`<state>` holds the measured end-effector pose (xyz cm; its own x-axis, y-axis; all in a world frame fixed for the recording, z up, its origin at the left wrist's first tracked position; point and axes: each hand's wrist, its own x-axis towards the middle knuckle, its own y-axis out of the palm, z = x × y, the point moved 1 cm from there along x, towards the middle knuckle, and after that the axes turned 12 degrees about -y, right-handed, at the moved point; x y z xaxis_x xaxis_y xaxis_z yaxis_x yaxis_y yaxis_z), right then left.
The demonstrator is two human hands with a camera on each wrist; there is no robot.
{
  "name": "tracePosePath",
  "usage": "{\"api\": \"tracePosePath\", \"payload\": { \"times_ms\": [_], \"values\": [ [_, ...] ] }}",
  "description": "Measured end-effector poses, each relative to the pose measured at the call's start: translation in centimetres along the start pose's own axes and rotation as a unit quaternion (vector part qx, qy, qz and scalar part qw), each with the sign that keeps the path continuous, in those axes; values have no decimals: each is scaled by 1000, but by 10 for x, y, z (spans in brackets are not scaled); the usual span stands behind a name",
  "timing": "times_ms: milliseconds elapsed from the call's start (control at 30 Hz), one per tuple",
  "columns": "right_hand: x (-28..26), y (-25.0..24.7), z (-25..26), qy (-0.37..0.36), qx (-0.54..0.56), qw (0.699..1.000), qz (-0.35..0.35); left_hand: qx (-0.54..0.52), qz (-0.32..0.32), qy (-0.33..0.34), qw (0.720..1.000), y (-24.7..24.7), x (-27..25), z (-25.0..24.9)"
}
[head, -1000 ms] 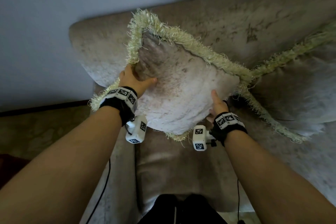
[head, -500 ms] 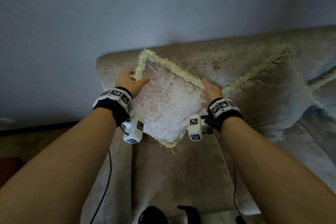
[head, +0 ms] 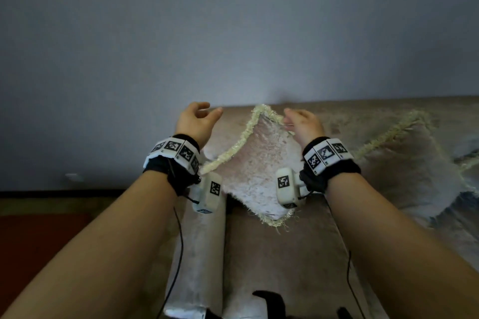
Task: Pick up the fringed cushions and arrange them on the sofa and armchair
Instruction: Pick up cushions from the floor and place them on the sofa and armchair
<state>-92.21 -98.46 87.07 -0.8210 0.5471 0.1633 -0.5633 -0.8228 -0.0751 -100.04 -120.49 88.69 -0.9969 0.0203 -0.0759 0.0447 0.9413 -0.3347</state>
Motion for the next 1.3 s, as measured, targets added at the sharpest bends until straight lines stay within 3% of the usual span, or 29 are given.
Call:
{"api": "tracePosePath", "payload": {
  "times_ms": [200,333,600,767,933,1100,1300],
  "values": [
    [-106,119,34,-60,55,987,137,-45,-121,-14,992,-163,-65,52],
    [-175,207,45,-26,77,971,225,-48,-205,-47,976,-254,-120,103],
    [-285,360,56,-10,97,891,443,-43,-398,-133,907,-384,-218,186],
    [-352,437,68,3,114,807,579,-84,-534,-175,823,-444,-280,216],
    [-427,483,84,2,134,717,684,-128,-648,-195,725,-477,-350,236],
    [-529,494,95,-32,133,602,786,-127,-735,-216,630,-480,-447,244],
    [-658,464,112,-34,138,493,859,-181,-802,-218,525,-464,-573,258]
  ]
}}
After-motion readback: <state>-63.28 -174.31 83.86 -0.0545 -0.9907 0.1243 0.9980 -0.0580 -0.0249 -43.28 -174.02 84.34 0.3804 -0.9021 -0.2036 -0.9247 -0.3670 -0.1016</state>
